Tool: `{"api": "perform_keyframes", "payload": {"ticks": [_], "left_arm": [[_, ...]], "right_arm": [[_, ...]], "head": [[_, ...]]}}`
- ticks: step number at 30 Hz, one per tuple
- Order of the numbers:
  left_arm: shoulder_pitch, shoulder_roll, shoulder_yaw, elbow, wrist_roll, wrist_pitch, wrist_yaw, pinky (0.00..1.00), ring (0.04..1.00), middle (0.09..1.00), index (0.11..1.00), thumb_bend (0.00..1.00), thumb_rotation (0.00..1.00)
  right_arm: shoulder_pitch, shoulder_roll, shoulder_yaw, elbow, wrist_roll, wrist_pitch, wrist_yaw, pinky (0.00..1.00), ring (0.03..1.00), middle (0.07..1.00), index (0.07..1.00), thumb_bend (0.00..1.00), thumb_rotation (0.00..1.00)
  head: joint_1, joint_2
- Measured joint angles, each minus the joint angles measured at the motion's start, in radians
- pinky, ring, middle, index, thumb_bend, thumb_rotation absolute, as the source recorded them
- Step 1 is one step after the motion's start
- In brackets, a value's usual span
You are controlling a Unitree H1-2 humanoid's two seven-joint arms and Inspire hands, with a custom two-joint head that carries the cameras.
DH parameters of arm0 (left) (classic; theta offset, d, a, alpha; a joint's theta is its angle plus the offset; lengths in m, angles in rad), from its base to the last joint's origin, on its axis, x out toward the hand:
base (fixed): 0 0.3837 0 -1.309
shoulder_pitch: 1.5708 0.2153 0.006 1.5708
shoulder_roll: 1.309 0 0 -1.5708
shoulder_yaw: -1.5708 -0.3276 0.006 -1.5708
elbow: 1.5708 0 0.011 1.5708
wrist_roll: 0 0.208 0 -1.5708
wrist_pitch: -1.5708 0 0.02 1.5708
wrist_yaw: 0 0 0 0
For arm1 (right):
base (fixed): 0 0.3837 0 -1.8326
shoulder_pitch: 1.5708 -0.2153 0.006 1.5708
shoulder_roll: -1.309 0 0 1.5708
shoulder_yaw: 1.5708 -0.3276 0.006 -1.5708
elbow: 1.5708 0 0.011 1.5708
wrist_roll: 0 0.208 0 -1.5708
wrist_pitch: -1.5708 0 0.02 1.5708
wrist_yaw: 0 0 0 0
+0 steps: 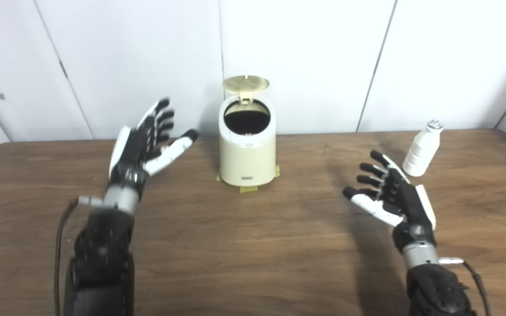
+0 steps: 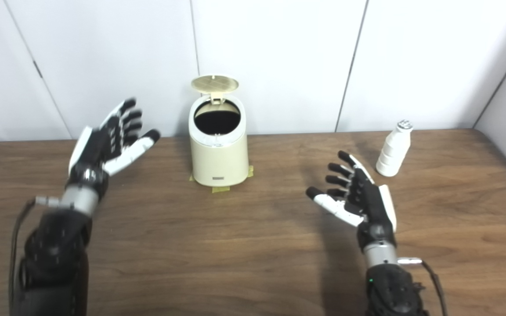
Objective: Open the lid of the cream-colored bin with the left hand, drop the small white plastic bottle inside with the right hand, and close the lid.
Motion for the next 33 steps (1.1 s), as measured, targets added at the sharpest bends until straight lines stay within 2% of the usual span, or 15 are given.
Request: {"api": "perform_keyframes", "payload": {"ticks": [3,8,13,14,17,21,25,29,33], "left_arm": [[0.038,-0.001,-0.009,-0.01,-0.012,0.0,0.017,0.86,0.871,0.896,0.959,0.75,0.36],[0.077,-0.003,-0.039,-0.025,-0.03,0.0,0.025,0.88,0.881,0.897,0.959,0.78,0.36],[0.102,0.007,-0.046,-0.025,-0.049,0.0,0.028,0.91,0.89,0.902,0.97,0.79,0.3],[0.102,0.01,-0.046,-0.025,-0.052,0.0,0.028,0.9,0.887,0.899,0.969,0.78,0.3],[0.101,0.025,-0.053,-0.025,-0.051,0.0,0.029,0.87,0.874,0.892,0.962,0.78,0.3],[0.101,0.05,-0.055,-0.025,-0.053,0.0,0.029,0.87,0.869,0.889,0.96,0.77,0.28],[0.102,0.075,-0.058,-0.025,-0.053,0.001,0.028,0.88,0.873,0.883,0.96,0.79,0.28],[0.102,0.087,-0.058,-0.025,-0.059,0.001,0.027,0.9,0.875,0.887,0.965,0.81,0.24],[0.103,0.094,-0.063,-0.025,-0.073,0.001,0.022,0.9,0.875,0.89,0.966,0.81,0.22]], "right_arm": [[0.0,-0.015,-0.025,-0.005,-0.015,-0.001,-0.019,0.61,0.69,0.747,0.804,0.78,0.24],[-0.002,-0.021,-0.039,-0.077,-0.058,0.01,-0.033,0.7,0.737,0.773,0.798,0.83,0.24],[0.003,-0.045,-0.089,-0.079,-0.072,0.011,-0.044,0.67,0.73,0.769,0.788,0.88,0.18],[0.003,-0.045,-0.1,-0.079,-0.073,0.013,-0.057,0.67,0.724,0.772,0.791,0.87,0.16],[0.004,-0.041,-0.111,-0.077,-0.081,0.025,-0.08,0.68,0.721,0.777,0.799,0.84,0.13],[0.01,-0.031,-0.119,-0.073,-0.092,0.027,-0.103,0.73,0.771,0.796,0.813,0.82,0.12],[0.01,-0.031,-0.125,-0.073,-0.121,0.034,-0.121,0.79,0.803,0.814,0.82,0.81,0.14],[-0.001,-0.051,-0.128,-0.067,-0.149,0.047,-0.126,0.69,0.795,0.823,0.837,0.84,0.15],[-0.028,-0.1,-0.122,-0.052,-0.195,0.07,-0.122,0.66,0.809,0.869,0.867,0.88,0.21]], "head": [[-0.006,0.002],[-0.041,0.005],[-0.101,0.003],[-0.127,-0.003],[-0.141,-0.005],[-0.195,-0.008],[-0.21,-0.006],[-0.219,-0.003],[-0.219,-0.003]]}}
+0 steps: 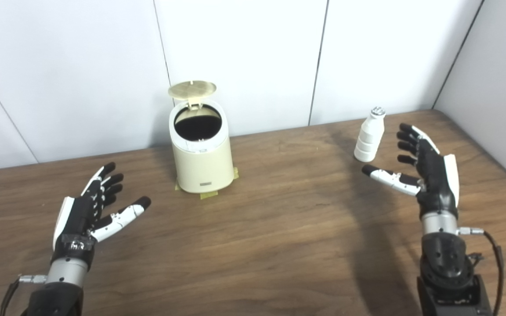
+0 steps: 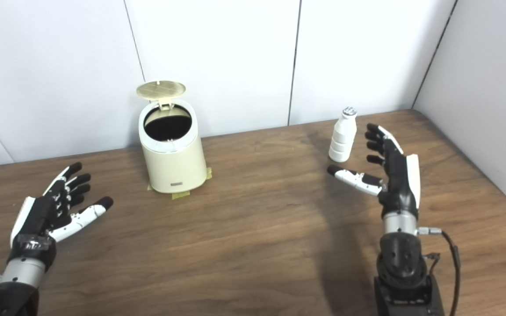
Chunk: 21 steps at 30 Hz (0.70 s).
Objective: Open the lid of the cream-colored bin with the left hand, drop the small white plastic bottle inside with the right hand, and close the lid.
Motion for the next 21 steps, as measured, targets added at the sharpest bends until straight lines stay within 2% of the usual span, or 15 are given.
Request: {"api": "perform_keyframes", "payload": {"ticks": [3,5,11,16,21], "left_arm": [[0.004,0.006,-0.007,-0.009,0.002,0.007,0.0,0.89,0.873,0.892,0.971,0.82,0.23],[0.004,0.012,-0.016,-0.014,0.005,0.018,-0.001,0.89,0.871,0.892,0.975,0.81,0.23],[0.004,0.03,-0.024,-0.035,0.019,0.028,-0.001,0.85,0.856,0.884,0.972,0.83,0.22],[0.006,0.031,-0.023,-0.036,0.013,0.028,-0.002,0.82,0.851,0.885,0.965,0.84,0.19],[0.015,0.03,-0.026,-0.04,0.008,0.029,-0.001,0.86,0.87,0.891,0.97,0.83,0.19]], "right_arm": [[-0.026,-0.034,0.008,0.022,-0.021,0.034,0.01,0.73,0.869,0.913,0.911,0.9,0.22],[-0.044,-0.054,0.022,0.046,-0.033,0.047,0.021,0.81,0.921,0.948,0.95,0.93,0.26],[-0.127,-0.107,0.053,0.11,-0.061,0.093,0.057,0.8,0.95,0.984,0.99,0.92,0.14],[-0.197,-0.155,0.082,0.211,-0.099,0.093,0.06,0.83,0.951,0.98,0.984,0.89,0.12],[-0.251,-0.162,0.071,0.299,-0.088,0.112,0.066,0.83,0.936,0.963,0.956,0.88,0.1]], "head": [[0.005,0.003],[0.005,0.003],[0.011,0.006],[0.018,0.008],[0.015,0.009]]}}
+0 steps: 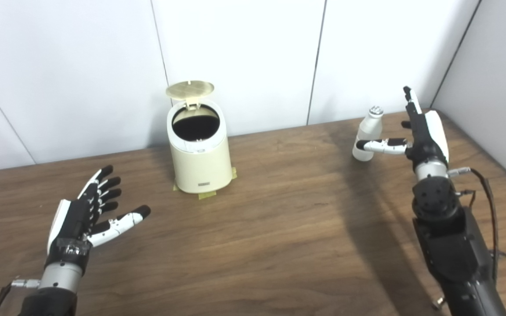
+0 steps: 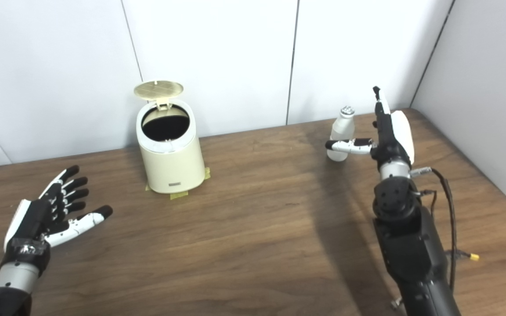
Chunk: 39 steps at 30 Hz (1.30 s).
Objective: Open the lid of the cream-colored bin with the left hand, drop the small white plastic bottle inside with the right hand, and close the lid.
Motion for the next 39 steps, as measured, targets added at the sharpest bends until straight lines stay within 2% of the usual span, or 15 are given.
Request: {"api": "perform_keyframes", "payload": {"ticks": [4,9,13,15,17,22,24,26,37,39], "left_arm": [[0.0,-0.001,-0.004,-0.002,-0.001,0.001,0.001,0.83,0.87,0.891,0.97,0.82,0.18],[0.002,-0.005,-0.003,-0.002,-0.002,0.0,0.008,0.84,0.869,0.881,0.955,0.84,0.17],[0.002,-0.003,-0.005,-0.002,0.006,0.0,0.022,0.83,0.86,0.876,0.954,0.84,0.17],[0.003,-0.002,-0.005,-0.004,0.011,0.0,0.022,0.84,0.861,0.876,0.956,0.84,0.17],[0.003,0.001,-0.005,-0.005,0.014,0.0,0.023,0.83,0.859,0.878,0.96,0.84,0.18],[0.003,0.0,-0.006,-0.005,0.014,-0.001,0.023,0.82,0.841,0.872,0.953,0.84,0.14],[0.003,0.0,-0.008,-0.005,0.014,-0.001,0.023,0.81,0.842,0.871,0.951,0.83,0.13],[0.003,0.0,-0.011,-0.005,0.013,-0.001,0.023,0.81,0.852,0.875,0.956,0.83,0.13],[0.003,0.001,-0.014,-0.005,0.012,-0.003,0.023,0.81,0.853,0.871,0.954,0.84,0.14],[0.003,0.001,-0.014,-0.005,0.013,-0.003,0.023,0.81,0.849,0.871,0.952,0.85,0.15]], "right_arm": [[-0.058,-0.01,0.003,0.063,-0.005,0.004,-0.001,0.8,0.914,0.936,0.918,0.91,0.13],[-0.127,-0.032,0.004,0.139,-0.005,0.005,-0.007,0.73,0.881,0.907,0.896,0.93,0.11],[-0.151,-0.037,0.021,0.191,-0.011,0.004,-0.017,0.73,0.87,0.901,0.897,0.93,0.11],[-0.15,-0.039,0.024,0.214,-0.009,0.004,-0.016,0.74,0.871,0.904,0.903,0.92,0.1],[-0.149,-0.039,0.024,0.218,-0.001,0.004,-0.015,0.79,0.886,0.91,0.89,0.91,0.07],[-0.149,-0.036,0.021,0.231,0.02,0.004,-0.017,0.74,0.855,0.902,0.891,0.88,0.02],[-0.149,-0.032,0.015,0.247,0.034,0.004,-0.018,0.67,0.81,0.885,0.884,0.89,0.01],[-0.148,-0.026,0.014,0.251,0.04,0.004,-0.02,0.65,0.789,0.869,0.874,0.9,0.01],[-0.148,-0.026,0.027,0.3,0.042,-0.002,-0.035,0.62,0.756,0.825,0.843,0.9,0.03],[-0.148,-0.032,0.038,0.325,0.041,-0.024,-0.04,0.61,0.734,0.8,0.822,0.92,0.05]], "head": [[0.003,0.0],[0.009,0.002],[0.009,0.002],[0.006,0.002],[0.006,0.002],[0.008,-0.002],[0.006,0.0],[0.006,0.002],[0.005,0.002],[0.005,0.002]]}}
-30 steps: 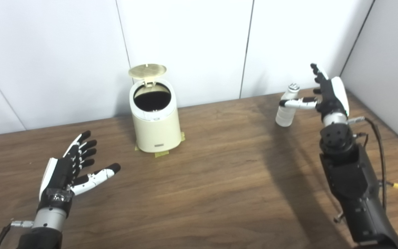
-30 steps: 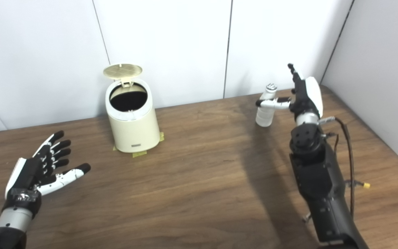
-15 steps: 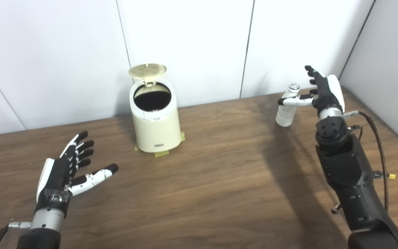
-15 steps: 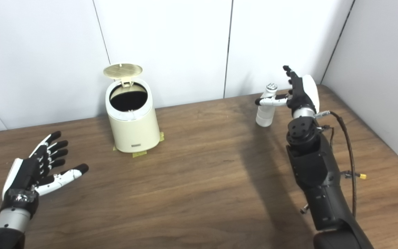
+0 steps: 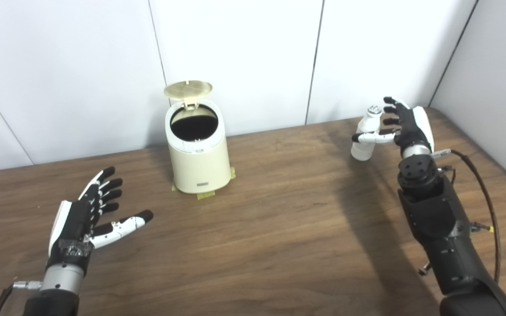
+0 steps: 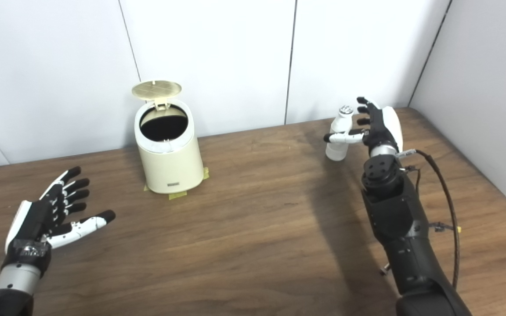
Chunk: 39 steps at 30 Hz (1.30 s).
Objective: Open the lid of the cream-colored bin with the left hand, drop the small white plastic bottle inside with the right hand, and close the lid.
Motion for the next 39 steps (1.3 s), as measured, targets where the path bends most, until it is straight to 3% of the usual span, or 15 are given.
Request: {"api": "perform_keyframes", "payload": {"ticks": [5,11,24,27,28,29,31,39], "left_arm": [[0.0,0.002,0.001,0.001,0.0,0.0,0.0,0.81,0.844,0.865,0.949,0.84,0.13],[0.0,0.002,0.001,0.0,0.0,0.0,0.0,0.81,0.844,0.862,0.942,0.84,0.13],[0.001,0.002,0.0,0.0,0.0,0.0,0.0,0.8,0.837,0.857,0.938,0.83,0.13],[0.001,0.002,-0.001,0.0,0.001,0.0,0.0,0.8,0.837,0.859,0.939,0.83,0.13],[0.001,0.002,-0.001,0.0,0.001,0.0,0.0,0.8,0.838,0.858,0.939,0.83,0.13],[0.001,0.002,-0.001,0.0,0.001,0.0,0.0,0.79,0.836,0.857,0.939,0.83,0.13],[0.001,0.003,-0.003,0.0,0.002,0.0,-0.001,0.79,0.836,0.858,0.941,0.83,0.14],[0.005,0.014,-0.018,0.0,0.01,0.0,-0.003,0.82,0.858,0.875,0.946,0.83,0.17]], "right_arm": [[0.002,-0.006,0.013,0.052,0.0,-0.053,-0.008,0.64,0.744,0.788,0.8,0.93,0.07],[0.008,-0.007,0.021,0.059,0.002,-0.082,-0.01,0.58,0.694,0.769,0.797,0.91,0.06],[0.012,-0.007,0.022,0.063,0.01,-0.104,-0.022,0.56,0.648,0.713,0.774,0.87,0.03],[0.015,-0.007,0.021,0.063,0.012,-0.121,-0.026,0.53,0.604,0.668,0.713,0.84,0.0],[0.016,-0.007,0.02,0.063,0.012,-0.129,-0.03,0.51,0.585,0.644,0.686,0.83,0.0],[0.017,-0.006,0.02,0.063,0.011,-0.131,-0.034,0.49,0.551,0.552,0.653,0.67,0.0],[0.017,-0.006,0.021,0.063,0.01,-0.133,-0.047,0.5,0.478,0.466,0.564,0.54,0.0],[0.024,-0.005,0.027,0.072,-0.004,-0.148,-0.091,0.44,0.424,0.478,0.524,0.52,0.0]], "head": [[0.003,0.005],[0.003,0.008],[0.005,0.012],[0.005,0.012],[0.005,0.012],[0.005,0.012],[0.005,0.014],[0.014,0.014]]}}
